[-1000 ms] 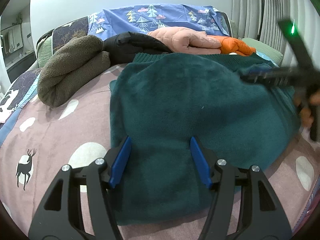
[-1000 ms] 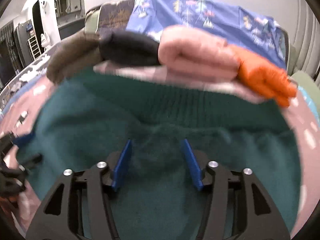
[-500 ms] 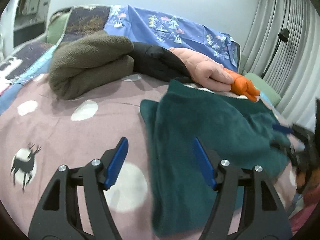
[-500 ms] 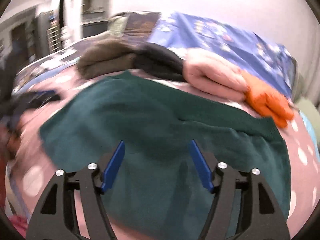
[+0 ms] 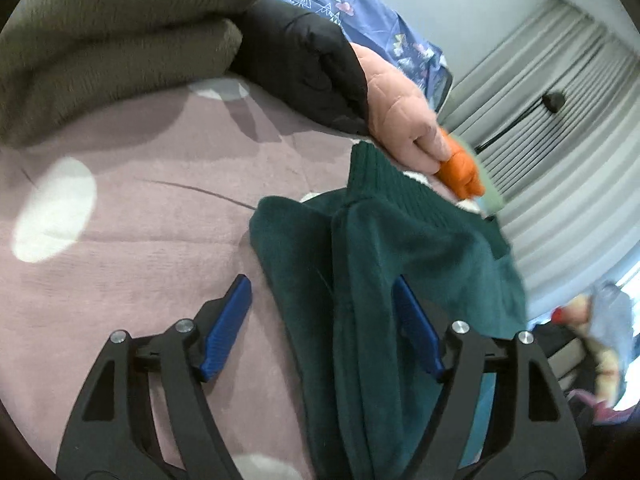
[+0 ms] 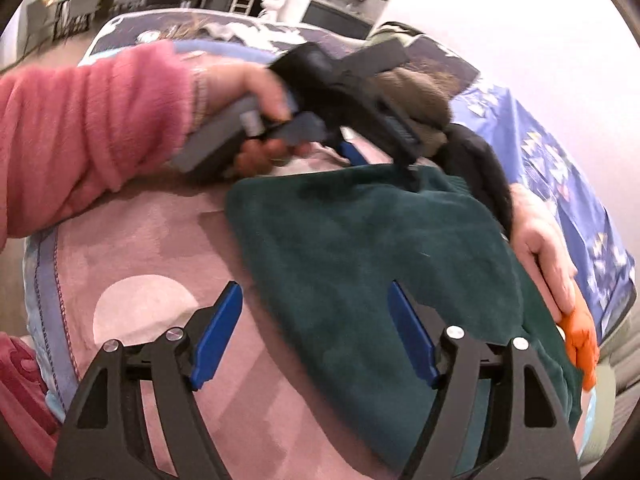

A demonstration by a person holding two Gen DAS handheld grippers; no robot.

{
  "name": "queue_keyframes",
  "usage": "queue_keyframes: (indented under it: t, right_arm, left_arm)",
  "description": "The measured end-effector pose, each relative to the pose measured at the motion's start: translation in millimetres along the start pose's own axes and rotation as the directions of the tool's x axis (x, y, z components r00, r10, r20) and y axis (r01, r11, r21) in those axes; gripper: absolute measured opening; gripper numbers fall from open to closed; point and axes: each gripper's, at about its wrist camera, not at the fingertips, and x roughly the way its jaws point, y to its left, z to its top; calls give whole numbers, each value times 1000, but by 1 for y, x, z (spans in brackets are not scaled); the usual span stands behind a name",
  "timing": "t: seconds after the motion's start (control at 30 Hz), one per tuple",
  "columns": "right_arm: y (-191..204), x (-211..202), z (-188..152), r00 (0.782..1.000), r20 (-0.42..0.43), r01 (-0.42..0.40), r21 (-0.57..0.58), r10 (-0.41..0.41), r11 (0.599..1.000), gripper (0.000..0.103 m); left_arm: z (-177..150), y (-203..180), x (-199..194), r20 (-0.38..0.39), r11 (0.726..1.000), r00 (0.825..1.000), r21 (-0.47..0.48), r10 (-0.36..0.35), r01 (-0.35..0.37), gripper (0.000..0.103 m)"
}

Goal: Fold large clothes
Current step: 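Grasp the folded green sweatshirt with both tools and lift it off the blanket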

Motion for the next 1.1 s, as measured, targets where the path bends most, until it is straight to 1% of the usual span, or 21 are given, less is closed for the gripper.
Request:
queue_keyframes:
  t: [0.07, 0.13, 0.2, 0.27, 0.33, 0.37, 0.4, 0.43, 0.47, 0.5, 0.53, 0.57, 0.6, 0.63, 0.73, 0.87, 0.9, 0.97, 1.0, 1.07, 1.1]
  right_arm:
    - [8, 6, 1, 1000, -11, -4, -24, 4, 1000, 75]
    - [8, 18, 4, 1000, -28, -5, -26, 4, 1000, 75]
    - [4, 31, 8, 999, -46, -1, -8, 1, 1000, 75]
    - [3, 41, 12, 999, -45, 8, 7, -7, 1000, 76]
    - [4, 53, 21, 998, -25, 51, 11, -51, 999, 82]
    - [7, 58, 26, 998, -17, 69, 6, -68, 998, 82]
    - [10, 63, 30, 995, -8, 98, -4, -98, 995, 82]
    - [11, 66, 32, 993, 0, 119, -7, -119, 993, 72]
    - [11, 67, 33, 990, 4, 142, -4, -142, 990, 49]
    - [10, 66, 35, 989, 13, 144, 6, -144, 990, 44]
    - [6, 58, 35, 992, 38, 122, 31, -123, 992, 30]
    - [1, 51, 35, 992, 55, 110, 56, -113, 992, 25]
    - [-7, 41, 36, 992, 78, 90, 96, -97, 991, 24]
    - [-15, 33, 36, 991, 97, 74, 131, -87, 989, 22]
    - [-45, 2, 36, 982, 175, 20, 254, -67, 967, 21]
    - [-72, -35, 31, 960, 268, -19, 357, -83, 934, 20]
    - [-82, -47, 26, 951, 297, -33, 390, -92, 920, 19]
    - [-97, -65, 16, 936, 336, -57, 444, -107, 894, 19]
    - [-109, -78, 10, 925, 361, -73, 479, -120, 875, 18]
    - [-126, -95, -4, 909, 394, -103, 532, -137, 841, 18]
    - [-139, -107, -15, 898, 413, -125, 565, -149, 815, 17]
  left_arm:
    - [0, 4, 3, 12, 999, 999, -11, -37, 37, 76]
    - [3, 4, 6, 13, 998, 998, -13, -54, 54, 76]
    - [7, 3, 10, 6, 998, 998, -7, -60, 60, 76]
    - [12, 3, 14, -1, 998, 998, -2, -63, 63, 77]
    - [16, 3, 18, -6, 998, 998, -2, -67, 67, 77]
    - [17, 3, 19, -7, 997, 997, -1, -71, 71, 75]
    - [18, 3, 20, -7, 997, 997, 3, -72, 72, 70]
    - [19, 1, 21, -7, 997, 997, 10, -72, 72, 65]
    - [20, 1, 23, -9, 997, 997, 12, -78, 78, 54]
    - [21, 0, 23, -4, 997, 997, 8, -79, 79, 47]
    - [22, -3, 23, 2, 997, 997, 9, -75, 75, 44]
    - [23, -4, 21, 8, 997, 997, 11, -74, 74, 38]
    - [26, -9, 15, 25, 997, 996, 15, -81, 81, 35]
    - [28, -13, 11, 39, 996, 995, 20, -87, 86, 34]
    - [41, -41, -7, 92, 992, 988, 61, -120, 115, 32]
    - [59, -91, -22, 120, 981, 982, 148, -142, 124, 32]
    - [65, -108, -24, 125, 976, 980, 173, -154, 131, 32]
    - [71, -131, -30, 124, 969, 978, 203, -168, 140, 32]
    - [77, -151, -29, 119, 963, 978, 227, -174, 143, 32]
    - [83, -179, -26, 108, 955, 979, 260, -174, 141, 32]
    - [86, -196, -21, 100, 950, 980, 278, -172, 139, 32]
